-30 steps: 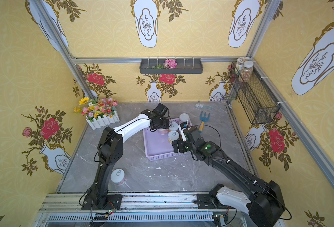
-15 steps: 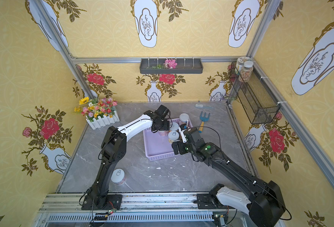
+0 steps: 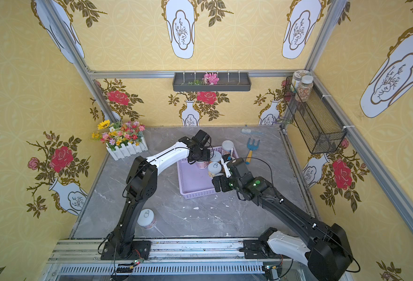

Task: Put the canned food in the basket
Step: Place the canned food in the basket.

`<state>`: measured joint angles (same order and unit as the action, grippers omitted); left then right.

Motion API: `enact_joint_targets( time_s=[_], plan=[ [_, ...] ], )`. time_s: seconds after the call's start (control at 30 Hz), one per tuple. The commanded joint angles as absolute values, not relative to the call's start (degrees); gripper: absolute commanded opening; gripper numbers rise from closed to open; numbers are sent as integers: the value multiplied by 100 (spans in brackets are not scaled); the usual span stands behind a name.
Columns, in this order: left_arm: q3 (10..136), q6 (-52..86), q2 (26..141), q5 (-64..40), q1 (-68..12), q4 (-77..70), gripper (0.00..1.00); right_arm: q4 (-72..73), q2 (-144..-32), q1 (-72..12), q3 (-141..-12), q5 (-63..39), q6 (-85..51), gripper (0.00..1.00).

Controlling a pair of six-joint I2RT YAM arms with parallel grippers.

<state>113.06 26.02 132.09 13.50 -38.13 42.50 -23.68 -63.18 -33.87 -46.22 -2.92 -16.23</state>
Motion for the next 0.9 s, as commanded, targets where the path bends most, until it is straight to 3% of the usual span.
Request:
enact_joint_targets(
  time_s=[0.0, 0.6, 0.87],
  plan=[
    [11191, 2706, 13256, 1283, -3797, 3966, 85, -2118, -6345, -3383, -4619, -342, -1636, 99],
    [11304, 2733, 12876, 1237, -3771, 4126, 100, -1969, -6462, -3376, -4616, -449, -1742, 100],
    [10753, 2840, 11754, 975, -3771, 4064, 100, -1918, -6543, -3527, -4685, -422, -1921, 99]
  ],
)
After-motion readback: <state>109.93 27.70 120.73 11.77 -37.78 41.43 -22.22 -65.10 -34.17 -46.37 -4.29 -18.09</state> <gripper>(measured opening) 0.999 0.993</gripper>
